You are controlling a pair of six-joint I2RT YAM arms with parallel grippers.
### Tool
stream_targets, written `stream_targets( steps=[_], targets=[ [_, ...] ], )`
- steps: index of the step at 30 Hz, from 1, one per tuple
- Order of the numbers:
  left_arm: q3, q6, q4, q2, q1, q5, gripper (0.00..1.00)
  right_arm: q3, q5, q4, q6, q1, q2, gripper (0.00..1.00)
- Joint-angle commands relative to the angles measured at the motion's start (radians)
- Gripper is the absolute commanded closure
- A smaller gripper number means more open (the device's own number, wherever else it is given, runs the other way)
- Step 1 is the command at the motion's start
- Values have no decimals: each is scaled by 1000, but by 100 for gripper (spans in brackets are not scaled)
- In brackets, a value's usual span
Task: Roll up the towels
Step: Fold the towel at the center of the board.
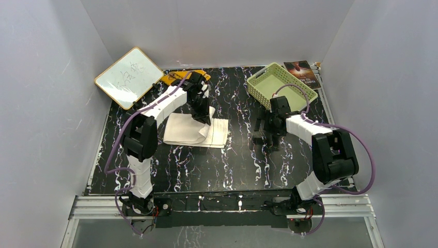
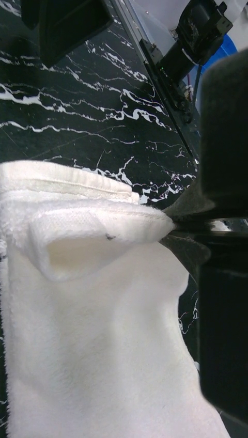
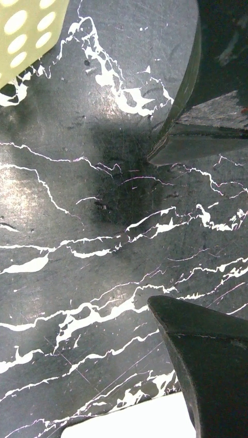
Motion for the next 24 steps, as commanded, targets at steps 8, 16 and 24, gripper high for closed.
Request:
stream_targets(
  steps=[8,16,24],
  targets=[
    [50,-47,3,-14,-15,93,100,4,27,18,-17,5,8,2],
    [-15,-75,90,-11,-43,205,31,12,15,35,-16,7,23,2],
    [-111,-22,177,-229,207,171,28,118,47,117,-27,137,-18,2]
  ],
)
